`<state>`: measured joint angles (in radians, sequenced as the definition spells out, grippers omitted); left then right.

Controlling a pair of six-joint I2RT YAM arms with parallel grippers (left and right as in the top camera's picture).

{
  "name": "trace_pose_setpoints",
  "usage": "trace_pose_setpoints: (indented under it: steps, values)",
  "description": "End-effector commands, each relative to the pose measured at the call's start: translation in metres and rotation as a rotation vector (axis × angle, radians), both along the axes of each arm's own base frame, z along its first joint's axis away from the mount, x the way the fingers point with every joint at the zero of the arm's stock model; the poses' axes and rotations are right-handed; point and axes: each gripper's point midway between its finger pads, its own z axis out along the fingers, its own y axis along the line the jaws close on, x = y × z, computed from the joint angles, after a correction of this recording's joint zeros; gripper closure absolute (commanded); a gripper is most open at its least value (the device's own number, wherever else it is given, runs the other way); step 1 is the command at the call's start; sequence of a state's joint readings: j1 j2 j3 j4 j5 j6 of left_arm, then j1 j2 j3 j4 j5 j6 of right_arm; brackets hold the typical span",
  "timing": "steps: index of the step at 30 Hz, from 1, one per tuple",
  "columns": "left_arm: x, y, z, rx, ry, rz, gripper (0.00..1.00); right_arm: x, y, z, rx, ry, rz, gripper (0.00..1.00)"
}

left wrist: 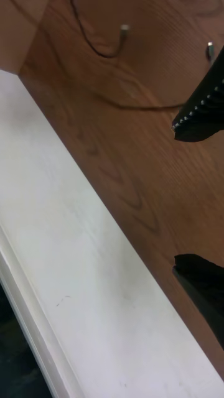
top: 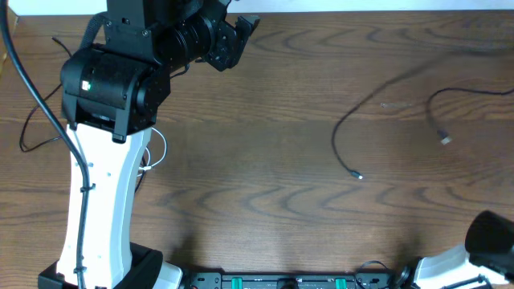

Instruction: Untangle cables

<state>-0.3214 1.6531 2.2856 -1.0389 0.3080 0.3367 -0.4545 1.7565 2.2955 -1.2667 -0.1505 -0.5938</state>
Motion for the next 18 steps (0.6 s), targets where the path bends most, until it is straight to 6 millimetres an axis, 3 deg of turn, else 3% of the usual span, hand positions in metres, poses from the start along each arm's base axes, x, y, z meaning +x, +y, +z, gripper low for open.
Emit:
trace_pose_setpoints:
  steps: [1, 8, 11, 12, 13, 14, 16, 18]
  values:
    - [0.001, 0.002, 0.003, -0.008, -0.007, 0.012, 0.36, -0.020, -0.021, 0.019, -0.052, -0.031, -0.135, 0.99]
    - [0.001, 0.002, 0.003, -0.007, -0.006, 0.012, 0.37, -0.051, -0.044, 0.039, -0.087, -0.067, -0.299, 0.99]
    - [0.001, 0.002, 0.003, -0.007, -0.006, 0.012, 0.37, -0.057, -0.045, 0.044, -0.075, -0.084, -0.333, 0.71]
    - [0.001, 0.002, 0.003, -0.007, -0.006, 0.012, 0.36, -0.058, -0.045, 0.045, -0.079, -0.085, -0.337, 0.79]
    - [0.001, 0.002, 0.002, -0.007, -0.003, 0.012, 0.36, -0.059, -0.048, 0.047, -0.093, -0.089, -0.353, 0.95]
    - [0.000, 0.002, 0.002, -0.005, 0.001, 0.012, 0.36, -0.059, -0.050, 0.048, -0.100, -0.092, -0.362, 0.95]
    - [-0.001, 0.002, 0.000, -0.003, 0.008, 0.012, 0.36, -0.057, -0.046, 0.048, -0.066, -0.108, -0.357, 0.75]
    - [-0.001, 0.002, 0.000, -0.011, 0.014, 0.017, 0.37, -0.045, -0.023, 0.045, 0.026, -0.126, -0.237, 0.71]
